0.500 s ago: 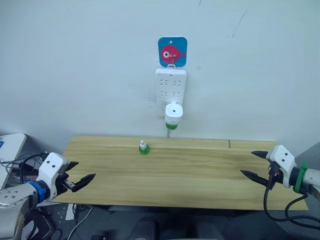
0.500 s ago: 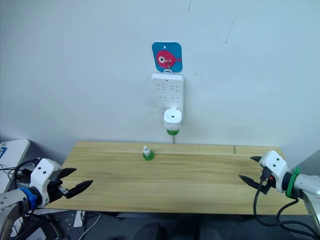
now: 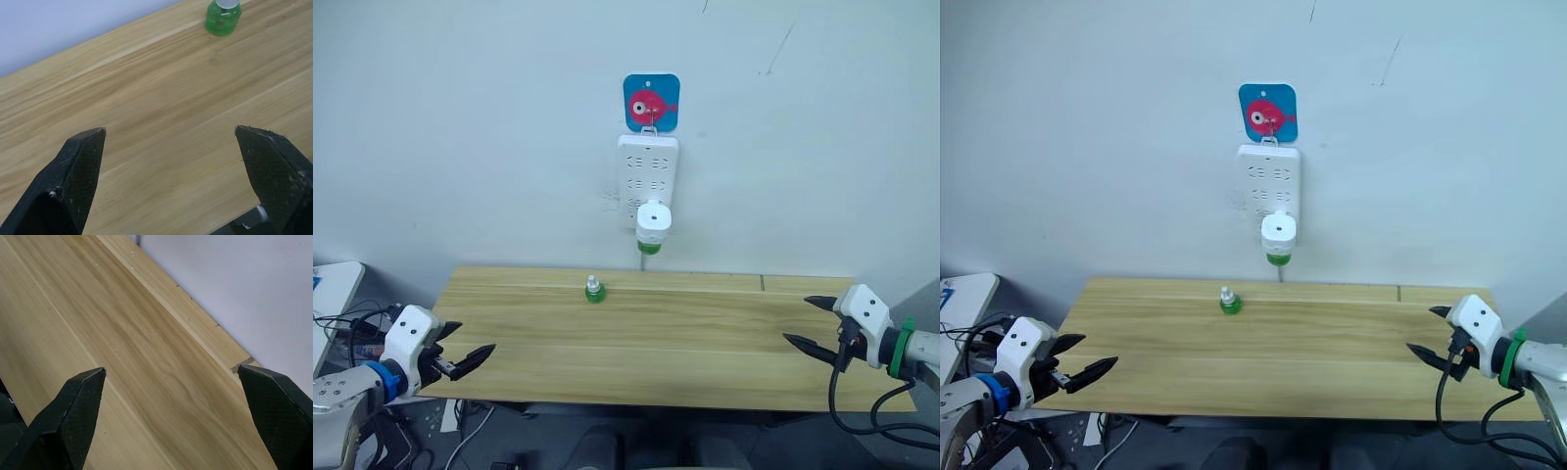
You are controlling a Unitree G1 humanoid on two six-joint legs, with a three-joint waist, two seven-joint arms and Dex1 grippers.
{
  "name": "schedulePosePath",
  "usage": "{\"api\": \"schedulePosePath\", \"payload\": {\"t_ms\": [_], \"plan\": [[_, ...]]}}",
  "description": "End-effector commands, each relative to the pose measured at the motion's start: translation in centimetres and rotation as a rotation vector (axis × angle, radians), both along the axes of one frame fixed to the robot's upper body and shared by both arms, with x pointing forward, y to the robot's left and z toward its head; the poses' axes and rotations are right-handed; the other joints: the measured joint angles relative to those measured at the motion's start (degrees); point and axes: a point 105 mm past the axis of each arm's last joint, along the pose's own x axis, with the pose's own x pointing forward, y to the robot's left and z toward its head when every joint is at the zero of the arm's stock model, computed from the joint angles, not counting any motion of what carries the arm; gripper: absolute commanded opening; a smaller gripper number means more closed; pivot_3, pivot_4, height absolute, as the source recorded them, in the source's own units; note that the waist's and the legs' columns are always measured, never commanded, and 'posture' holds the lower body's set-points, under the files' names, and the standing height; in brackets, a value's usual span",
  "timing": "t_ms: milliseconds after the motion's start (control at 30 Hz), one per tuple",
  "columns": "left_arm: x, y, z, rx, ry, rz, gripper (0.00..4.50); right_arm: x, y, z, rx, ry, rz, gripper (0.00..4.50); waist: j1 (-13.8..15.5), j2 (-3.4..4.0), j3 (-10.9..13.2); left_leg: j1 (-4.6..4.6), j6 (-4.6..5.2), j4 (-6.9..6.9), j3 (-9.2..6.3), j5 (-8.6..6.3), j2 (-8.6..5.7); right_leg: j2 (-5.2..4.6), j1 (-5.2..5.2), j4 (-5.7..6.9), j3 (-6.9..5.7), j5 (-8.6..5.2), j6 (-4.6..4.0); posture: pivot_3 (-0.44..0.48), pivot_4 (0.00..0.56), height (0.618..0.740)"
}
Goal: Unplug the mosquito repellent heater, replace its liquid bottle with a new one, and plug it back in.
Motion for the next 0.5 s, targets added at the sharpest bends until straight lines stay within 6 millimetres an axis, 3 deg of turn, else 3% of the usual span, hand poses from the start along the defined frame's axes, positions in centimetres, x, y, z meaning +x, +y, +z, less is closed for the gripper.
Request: {"api": "schedulePosePath", "payload": {"t_ms": [33,500], "plan": [[0.4,-0.1,0.9,0.006,-0.042,-0.024,4.47,0.3,0.0,1.6,-0.011,-0.056,0.010,4.49,0.0,-0.02,-0.1,0.00,0.00,0.00,0.00,0.00,0.00,0.00,0.00,0.00,0.00,0.00,0.00,0.073,0.069,0.740],[1.3,-1.0,3.0,-0.098,-0.098,-0.091,4.47,0.3,0.2,1.3,-0.010,-0.053,0.014,4.49,-0.1,0.06,-0.8,0.05,0.00,0.01,0.00,0.00,0.00,0.00,0.04,0.02,0.00,0.00,0.00,0.061,0.072,0.740]]}}
